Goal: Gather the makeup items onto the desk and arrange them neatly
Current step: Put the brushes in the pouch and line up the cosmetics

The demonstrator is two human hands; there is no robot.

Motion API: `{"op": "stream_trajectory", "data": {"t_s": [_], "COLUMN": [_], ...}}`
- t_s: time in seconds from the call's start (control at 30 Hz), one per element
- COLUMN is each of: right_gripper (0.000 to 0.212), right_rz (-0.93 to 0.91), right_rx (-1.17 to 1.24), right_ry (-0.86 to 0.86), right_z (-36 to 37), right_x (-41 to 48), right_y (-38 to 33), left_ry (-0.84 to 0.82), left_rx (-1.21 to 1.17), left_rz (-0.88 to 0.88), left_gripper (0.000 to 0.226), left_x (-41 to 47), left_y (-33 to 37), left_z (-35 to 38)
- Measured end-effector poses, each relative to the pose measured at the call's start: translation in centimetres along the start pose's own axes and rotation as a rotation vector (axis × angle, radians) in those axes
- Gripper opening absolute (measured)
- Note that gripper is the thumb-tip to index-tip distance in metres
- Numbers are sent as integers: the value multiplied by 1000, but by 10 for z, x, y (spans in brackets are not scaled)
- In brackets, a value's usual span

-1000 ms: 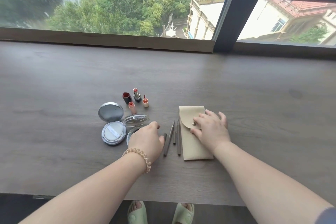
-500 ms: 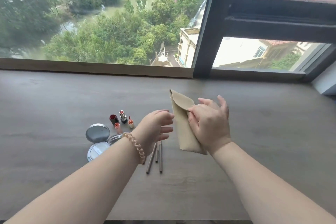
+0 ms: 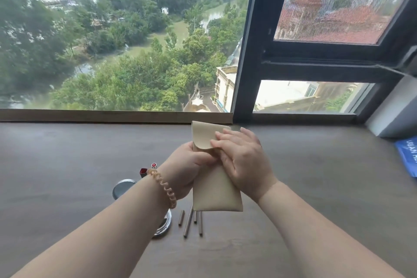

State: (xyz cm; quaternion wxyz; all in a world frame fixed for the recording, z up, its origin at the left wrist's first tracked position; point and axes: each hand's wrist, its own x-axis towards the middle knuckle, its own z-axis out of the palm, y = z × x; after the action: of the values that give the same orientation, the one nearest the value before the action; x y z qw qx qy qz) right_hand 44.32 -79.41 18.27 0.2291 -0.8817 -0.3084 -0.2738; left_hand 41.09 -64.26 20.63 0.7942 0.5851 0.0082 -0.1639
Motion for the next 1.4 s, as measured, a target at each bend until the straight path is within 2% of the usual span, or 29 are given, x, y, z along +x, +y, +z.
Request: {"op": "stream_trajectory", "data": {"t_s": [0.13,0.27,0.4,0.5,0.6,0.7,0.8,0.87,0.9,0.97,1.07,1.13,1.27,1.4], "right_gripper": [29,34,29,23,17,13,21,11,8,16,28,31,31,38], "right_rz": [21,407,665,943,1067,1007,719,511,452,377,308,263,149,126], "right_rx": [17,348,621,661,565,408,72,140,250,366,254,158,60,140], "right_ry": [47,117,67,73,-64,-180,-153,-96,-123,-277,-505,-578,-592,-624], "right_z": [-3,-17,-24,-22,-12,-4,-8,-15,-18,-21,-17,-14,-11,-7], "right_x": [5,21,38,45,39,26,20,20,21,23,24,23,21,18], "right_y": [-3,-4,5,18,28,31,25,16,11,2,-5,-7,-12,-9], "left_ry": [19,23,-6,-91,-174,-199,-156,-105,-83,-56,-58,-68,-88,-125], "left_rx": [56,144,135,202,206,192,181,168,168,181,215,243,245,267], "left_rz": [8,-24,-64,-127,-167,-163,-150,-153,-153,-152,-146,-141,-157,-193], "left_gripper": [30,22,30,33,29,28,30,36,41,48,45,38,37,40], "left_x": [-2,-10,-16,-22,-27,-27,-28,-28,-27,-25,-23,-23,-23,-24], "left_y": [0,-7,-9,-9,-11,-13,-12,-12,-12,-13,-15,-17,-21,-23], "left_z": [-7,-10,-19,-26,-28,-30,-31,-33,-35,-37,-37,-35,-35,-35]}}
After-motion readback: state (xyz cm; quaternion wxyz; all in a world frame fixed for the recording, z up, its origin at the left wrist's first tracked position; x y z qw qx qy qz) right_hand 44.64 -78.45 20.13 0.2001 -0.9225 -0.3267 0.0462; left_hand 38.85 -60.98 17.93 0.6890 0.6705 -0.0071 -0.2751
